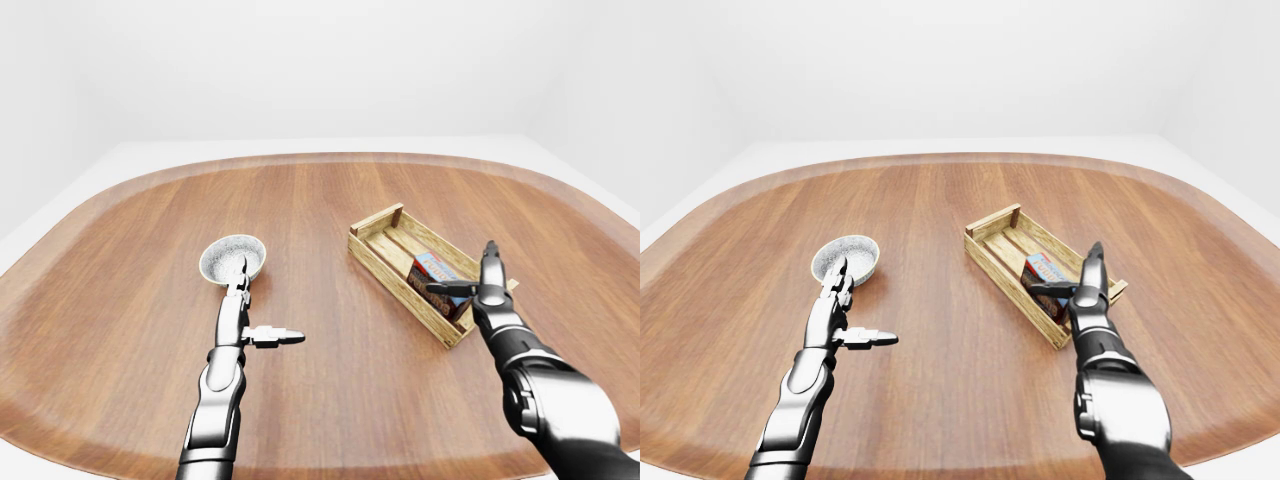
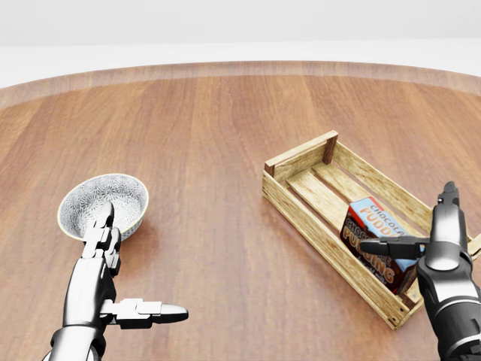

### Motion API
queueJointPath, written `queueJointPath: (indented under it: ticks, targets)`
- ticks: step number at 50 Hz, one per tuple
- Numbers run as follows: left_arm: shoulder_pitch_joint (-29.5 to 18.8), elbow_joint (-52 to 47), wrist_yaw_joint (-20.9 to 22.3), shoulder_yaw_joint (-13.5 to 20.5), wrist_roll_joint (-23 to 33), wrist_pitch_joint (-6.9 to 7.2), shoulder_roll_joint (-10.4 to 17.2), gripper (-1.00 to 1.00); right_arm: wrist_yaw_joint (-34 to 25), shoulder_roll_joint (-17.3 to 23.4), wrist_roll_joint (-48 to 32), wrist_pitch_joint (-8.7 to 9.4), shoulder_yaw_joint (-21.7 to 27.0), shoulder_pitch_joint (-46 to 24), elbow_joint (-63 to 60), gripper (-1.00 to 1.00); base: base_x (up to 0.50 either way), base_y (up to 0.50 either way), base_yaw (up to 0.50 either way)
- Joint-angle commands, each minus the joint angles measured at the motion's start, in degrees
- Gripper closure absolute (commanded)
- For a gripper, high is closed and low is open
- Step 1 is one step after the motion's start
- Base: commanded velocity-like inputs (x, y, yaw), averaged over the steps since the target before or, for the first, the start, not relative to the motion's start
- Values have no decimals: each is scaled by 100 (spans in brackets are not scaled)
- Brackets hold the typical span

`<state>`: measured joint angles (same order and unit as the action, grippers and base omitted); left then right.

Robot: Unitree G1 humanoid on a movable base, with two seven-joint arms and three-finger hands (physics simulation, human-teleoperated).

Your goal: Pick up the chocolate pudding and put it in the tray.

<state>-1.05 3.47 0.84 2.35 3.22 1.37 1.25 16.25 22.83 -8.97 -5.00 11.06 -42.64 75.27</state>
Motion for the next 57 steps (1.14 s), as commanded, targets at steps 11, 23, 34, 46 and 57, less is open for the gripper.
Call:
queueJointPath:
  ticks: [11,23,34,46,57]
  targets:
    - [-1,95,90,-87,61,81,14,-100,-220,331,129,0,-16,-476,-304,-100,0,0,0]
    - [-2,96,91,-87,62,76,14,-100,-469,581,178,0,-38,-974,-667,-100,0,0,0]
    - [-36,163,81,-77,63,87,21,-100,-766,932,231,0,29,-1500,-1128,-100,0,0,0]
    - [-25,156,80,-86,74,84,19,-100,-1005,1199,152,0,44,-1975,-1495,-100,0,0,0]
    - [-11,105,82,-92,80,120,15,-100,-1363,1251,126,0,47,-2280,-2252,-100,0,0,0]
